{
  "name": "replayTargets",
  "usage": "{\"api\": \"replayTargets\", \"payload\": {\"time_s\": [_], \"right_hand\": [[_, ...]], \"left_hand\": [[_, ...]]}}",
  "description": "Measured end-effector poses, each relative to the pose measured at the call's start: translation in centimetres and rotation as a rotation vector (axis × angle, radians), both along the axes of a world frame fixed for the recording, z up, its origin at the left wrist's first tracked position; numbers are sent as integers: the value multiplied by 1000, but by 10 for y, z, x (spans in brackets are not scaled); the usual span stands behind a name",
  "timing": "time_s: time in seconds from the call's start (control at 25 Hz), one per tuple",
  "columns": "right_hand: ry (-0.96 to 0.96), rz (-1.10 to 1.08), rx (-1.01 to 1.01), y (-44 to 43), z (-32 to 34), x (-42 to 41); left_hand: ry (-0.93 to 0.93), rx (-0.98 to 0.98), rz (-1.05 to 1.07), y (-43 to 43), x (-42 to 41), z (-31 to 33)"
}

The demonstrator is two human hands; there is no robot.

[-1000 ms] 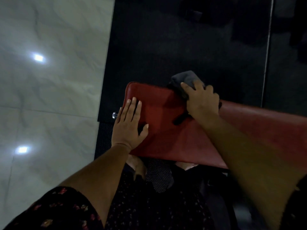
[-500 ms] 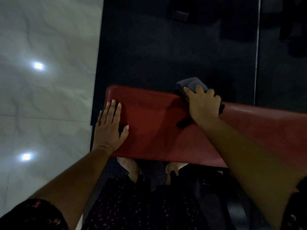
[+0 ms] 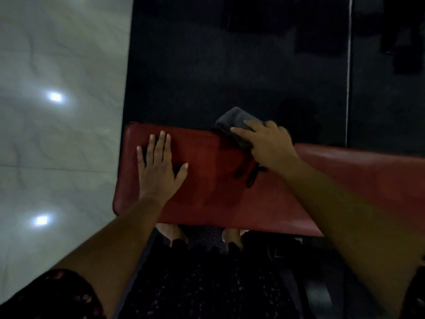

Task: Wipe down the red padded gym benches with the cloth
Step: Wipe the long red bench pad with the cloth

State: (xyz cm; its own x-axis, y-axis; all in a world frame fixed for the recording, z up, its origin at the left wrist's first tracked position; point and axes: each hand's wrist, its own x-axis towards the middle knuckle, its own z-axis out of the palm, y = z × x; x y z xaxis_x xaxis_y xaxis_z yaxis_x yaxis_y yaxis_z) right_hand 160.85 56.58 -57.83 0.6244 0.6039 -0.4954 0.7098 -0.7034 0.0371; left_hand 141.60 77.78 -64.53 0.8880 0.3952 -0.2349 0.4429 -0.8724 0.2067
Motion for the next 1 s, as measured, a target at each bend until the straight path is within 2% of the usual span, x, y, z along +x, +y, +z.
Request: {"api": "replayTargets", "payload": {"time_s": [0.12,0.2,0.24,0.32,0.44,0.52,0.6,0.68,0.76,0.88,1.0], "right_hand": [[-116,-265,-263,-16,4,8],[-90,-298,-361,11,5,6],[-72,-260,-332,22,6,3],[-32,-137,-135,21,5,-1],[65,9,97,-38,4,11],[55,-4,96,-85,-3,24],[-56,-155,27,-111,-7,30],[-144,-325,-87,-106,-8,20],[-137,-364,-105,-84,-5,10],[-87,-139,46,-89,-2,8],[-30,44,136,-142,-9,32]], "left_hand": [[30,30,89,-15,15,-2],[18,34,74,-25,20,0],[16,31,37,-32,25,1],[24,24,-54,-48,39,3],[34,23,-129,-74,68,7],[16,34,-139,-95,87,9],[13,50,-179,-117,103,7],[46,79,-250,-131,109,3],[48,103,-267,-130,111,-4],[5,119,-277,-128,108,-8],[-38,74,-254,-131,109,-9]]}}
